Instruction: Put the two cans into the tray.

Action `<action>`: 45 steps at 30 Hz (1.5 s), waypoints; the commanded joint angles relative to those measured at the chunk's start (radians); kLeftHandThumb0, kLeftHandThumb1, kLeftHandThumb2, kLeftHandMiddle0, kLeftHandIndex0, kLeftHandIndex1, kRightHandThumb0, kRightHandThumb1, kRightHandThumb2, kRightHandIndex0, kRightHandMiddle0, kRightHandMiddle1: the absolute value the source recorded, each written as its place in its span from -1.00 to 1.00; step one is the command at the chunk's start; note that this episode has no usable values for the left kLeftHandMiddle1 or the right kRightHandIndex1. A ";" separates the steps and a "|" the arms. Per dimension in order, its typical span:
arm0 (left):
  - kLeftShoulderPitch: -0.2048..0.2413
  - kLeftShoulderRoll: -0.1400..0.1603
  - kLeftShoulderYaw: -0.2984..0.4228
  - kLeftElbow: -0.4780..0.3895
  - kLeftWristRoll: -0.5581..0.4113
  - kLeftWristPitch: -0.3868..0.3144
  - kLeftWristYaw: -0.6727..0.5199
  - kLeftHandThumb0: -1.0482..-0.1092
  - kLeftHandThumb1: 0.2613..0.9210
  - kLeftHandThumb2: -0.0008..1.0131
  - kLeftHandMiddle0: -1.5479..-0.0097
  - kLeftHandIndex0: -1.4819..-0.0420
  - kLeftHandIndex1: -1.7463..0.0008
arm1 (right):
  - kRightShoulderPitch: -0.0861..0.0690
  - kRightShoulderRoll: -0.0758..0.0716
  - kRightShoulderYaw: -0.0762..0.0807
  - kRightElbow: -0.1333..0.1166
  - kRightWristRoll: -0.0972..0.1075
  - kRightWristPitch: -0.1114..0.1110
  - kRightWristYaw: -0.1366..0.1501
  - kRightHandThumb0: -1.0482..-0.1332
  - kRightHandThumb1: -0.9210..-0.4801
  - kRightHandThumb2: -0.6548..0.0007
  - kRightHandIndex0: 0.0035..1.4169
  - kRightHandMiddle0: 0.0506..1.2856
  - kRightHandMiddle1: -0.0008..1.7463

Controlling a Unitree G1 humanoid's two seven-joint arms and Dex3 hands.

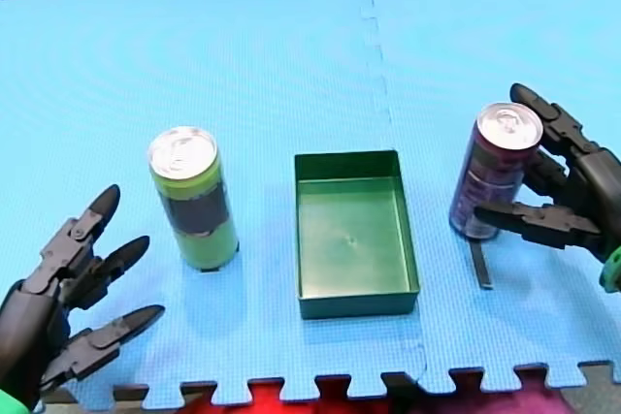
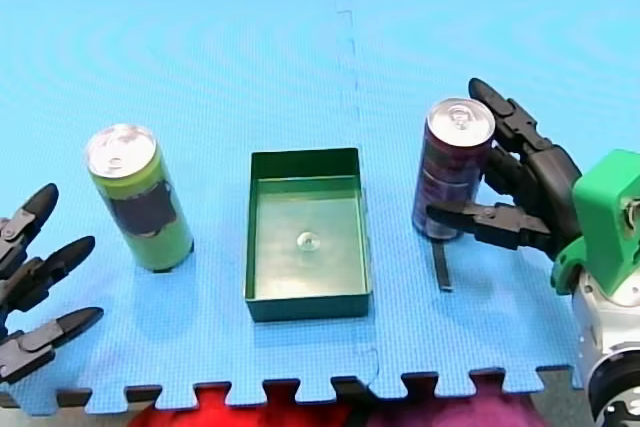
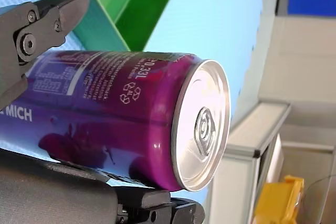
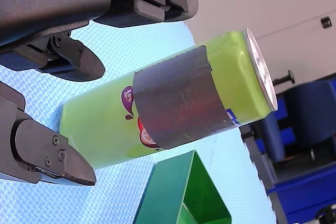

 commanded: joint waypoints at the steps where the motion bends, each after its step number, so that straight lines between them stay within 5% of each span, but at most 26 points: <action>1: 0.005 0.006 0.002 -0.009 -0.005 0.008 -0.001 -1.00 0.68 -1.00 0.34 0.72 1.00 | -0.010 -0.007 -0.001 0.002 -0.004 -0.004 -0.007 -0.69 0.18 1.00 -0.65 -0.83 -1.00; 9: 0.015 0.006 0.002 -0.030 -0.008 0.022 0.000 -1.00 0.69 -1.00 0.34 0.72 1.00 | -0.024 -0.005 -0.001 0.006 -0.014 0.004 -0.015 -0.68 0.18 1.00 -0.65 -0.84 -1.00; 33: 0.044 0.000 -0.001 -0.079 0.002 0.040 0.015 -1.00 0.72 -0.99 0.35 0.72 1.00 | -0.035 -0.001 0.001 0.014 -0.031 0.019 -0.019 -0.63 0.18 1.00 -0.65 -0.86 -1.00; 45: 0.046 -0.003 0.003 -0.077 -0.001 0.037 0.022 -1.00 0.76 -0.99 0.35 0.72 1.00 | -0.043 0.015 -0.001 0.015 -0.027 0.066 -0.013 -0.60 0.27 1.00 -0.64 -0.86 -1.00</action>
